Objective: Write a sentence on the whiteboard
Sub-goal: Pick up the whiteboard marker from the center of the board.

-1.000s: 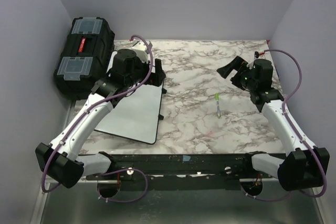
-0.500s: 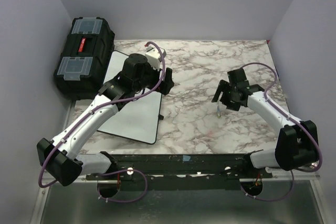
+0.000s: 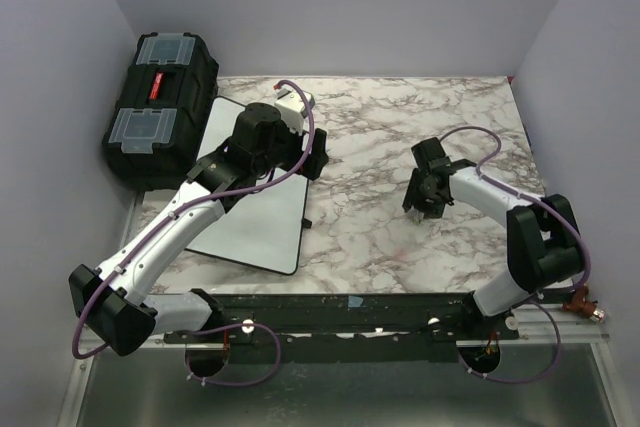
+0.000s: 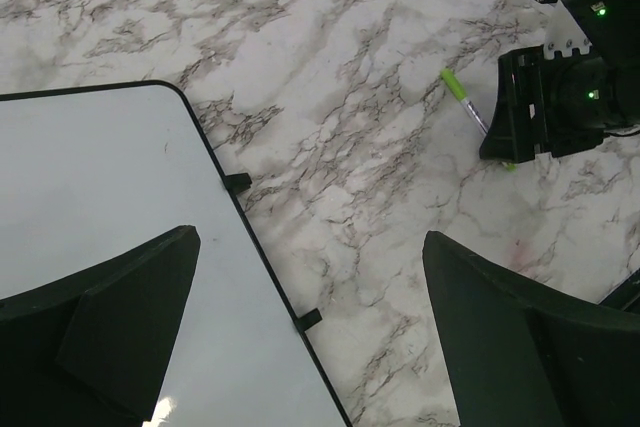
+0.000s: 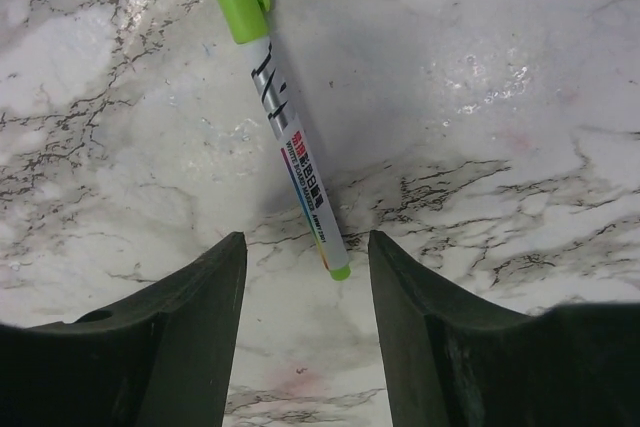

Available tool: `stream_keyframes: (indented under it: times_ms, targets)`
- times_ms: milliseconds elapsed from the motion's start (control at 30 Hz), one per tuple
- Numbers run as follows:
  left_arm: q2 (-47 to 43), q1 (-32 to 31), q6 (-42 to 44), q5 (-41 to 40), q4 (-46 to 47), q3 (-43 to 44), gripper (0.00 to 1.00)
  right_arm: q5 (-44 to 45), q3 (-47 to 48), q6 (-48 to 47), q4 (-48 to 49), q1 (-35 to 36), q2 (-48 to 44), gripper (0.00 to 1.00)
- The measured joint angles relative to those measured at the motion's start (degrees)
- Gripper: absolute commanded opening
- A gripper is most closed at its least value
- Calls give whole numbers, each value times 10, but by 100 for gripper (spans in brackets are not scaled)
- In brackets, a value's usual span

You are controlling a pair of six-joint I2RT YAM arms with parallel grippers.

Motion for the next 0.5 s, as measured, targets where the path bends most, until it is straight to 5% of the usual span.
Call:
stream_keyframes:
  times_ms: [300, 500]
  targets:
    - [0, 0, 0, -7, -6, 0, 96, 26, 8, 1, 3, 3, 38, 41]
    - [1, 0, -2, -20, -23, 1, 96, 40, 24, -5, 2, 4, 54, 4]
